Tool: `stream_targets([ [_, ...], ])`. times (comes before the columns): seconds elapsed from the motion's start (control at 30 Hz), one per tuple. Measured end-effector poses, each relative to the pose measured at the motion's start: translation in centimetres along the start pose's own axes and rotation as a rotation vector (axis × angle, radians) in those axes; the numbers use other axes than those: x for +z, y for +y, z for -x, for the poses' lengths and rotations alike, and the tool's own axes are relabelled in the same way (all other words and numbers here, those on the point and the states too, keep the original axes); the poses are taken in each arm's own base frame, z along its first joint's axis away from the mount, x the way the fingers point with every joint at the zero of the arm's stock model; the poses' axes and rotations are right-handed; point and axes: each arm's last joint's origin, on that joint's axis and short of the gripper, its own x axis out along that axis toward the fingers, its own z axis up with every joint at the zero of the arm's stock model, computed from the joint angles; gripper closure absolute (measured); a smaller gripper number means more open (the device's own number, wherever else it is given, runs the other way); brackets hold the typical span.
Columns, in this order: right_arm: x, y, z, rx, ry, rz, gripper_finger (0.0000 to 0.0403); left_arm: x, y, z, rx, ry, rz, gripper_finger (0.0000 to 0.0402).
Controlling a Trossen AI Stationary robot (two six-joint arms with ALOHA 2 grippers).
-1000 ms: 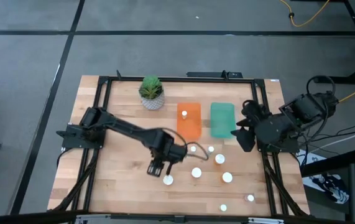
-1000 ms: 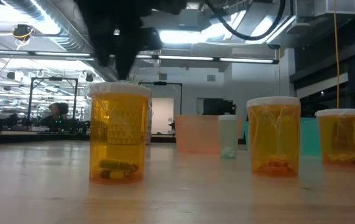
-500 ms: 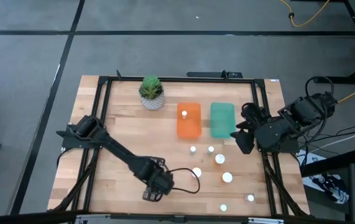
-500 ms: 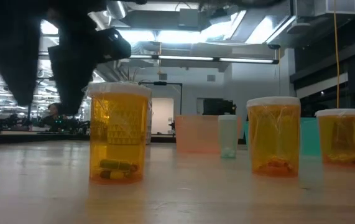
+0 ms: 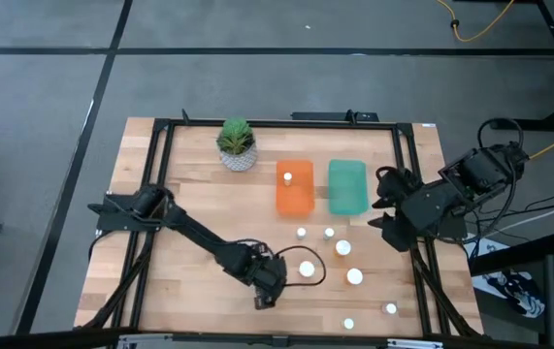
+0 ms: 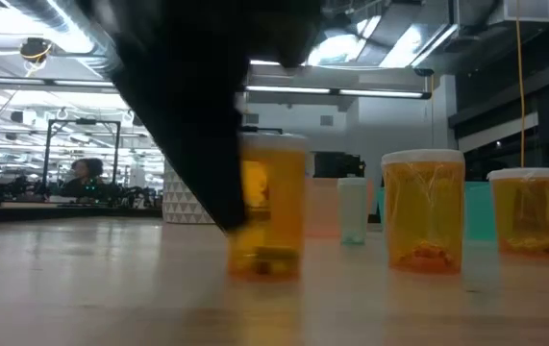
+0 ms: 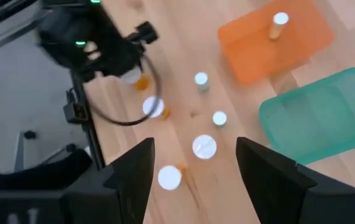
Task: Pick and place medicine bottles into bin by pill shape (circle, oval)
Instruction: Move the large orange bottle to the middle left of the table, then put the left small blue bottle into the orange bin
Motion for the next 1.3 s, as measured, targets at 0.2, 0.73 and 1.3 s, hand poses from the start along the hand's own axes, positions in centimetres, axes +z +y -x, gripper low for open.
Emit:
stream_targets([
  [0.2, -0.7, -0.4, 1.3, 0.049, -0.008, 0.038, 0.0176, 2.9, 1.2, -1.5, -0.019, -0.052, 0.060, 0.0217],
  [0.73, -1.4, -1.6, 3.1, 0.102, -0.036, 0.057, 0.0176, 8.8, 4.1, 0.0, 0.018, -0.185, 0.024, 0.0217],
  [1.3, -1.5, -1.9, 3.5, 0.109, -0.047, 0.110, 0.0176, 11.2, 6.8, 5.2, 0.112, -0.079, 0.069, 0.0217],
])
